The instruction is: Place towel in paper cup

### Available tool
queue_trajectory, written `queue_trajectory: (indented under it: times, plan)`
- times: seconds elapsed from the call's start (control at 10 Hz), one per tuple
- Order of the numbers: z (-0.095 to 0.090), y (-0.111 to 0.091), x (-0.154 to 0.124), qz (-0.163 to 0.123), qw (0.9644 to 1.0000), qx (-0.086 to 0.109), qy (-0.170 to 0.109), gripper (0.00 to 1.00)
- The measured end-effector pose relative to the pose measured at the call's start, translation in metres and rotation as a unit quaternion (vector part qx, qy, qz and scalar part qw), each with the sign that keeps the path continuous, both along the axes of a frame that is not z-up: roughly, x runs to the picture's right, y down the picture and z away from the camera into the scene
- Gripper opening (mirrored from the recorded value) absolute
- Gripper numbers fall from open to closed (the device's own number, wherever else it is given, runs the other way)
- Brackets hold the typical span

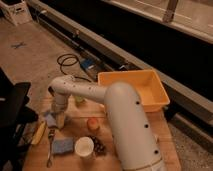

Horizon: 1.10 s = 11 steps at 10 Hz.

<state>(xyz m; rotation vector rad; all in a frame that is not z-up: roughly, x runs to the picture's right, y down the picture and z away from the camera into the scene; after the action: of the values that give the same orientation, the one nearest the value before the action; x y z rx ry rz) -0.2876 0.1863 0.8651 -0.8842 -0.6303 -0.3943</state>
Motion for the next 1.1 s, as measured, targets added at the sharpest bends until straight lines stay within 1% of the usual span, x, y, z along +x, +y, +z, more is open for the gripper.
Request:
queue_trajectory:
  times: [0.1, 0.3, 0.5, 0.6, 0.8, 1.1]
  plan:
    - [0.0004, -0.0004, -0.0002, 0.0, 1.0, 0.001, 0.0, 0.45]
    - [-0.0006, -0.003, 0.0006, 0.0, 1.0, 0.002, 0.0, 0.23]
    - [-0.0018, -0.0067, 0.0, 0.002, 1.0, 0.003, 0.0, 0.06]
    - [-0.0024, -0.0062, 0.001, 0.0, 1.0, 0.002, 0.0, 0.0]
    - [-0.0037, -0.0026, 0.0026, -0.004, 1.0, 0.0, 0.0, 0.0]
    - [-0.0034, -0.0031, 0.0027, -0.004, 1.0, 0.0, 0.0, 0.0]
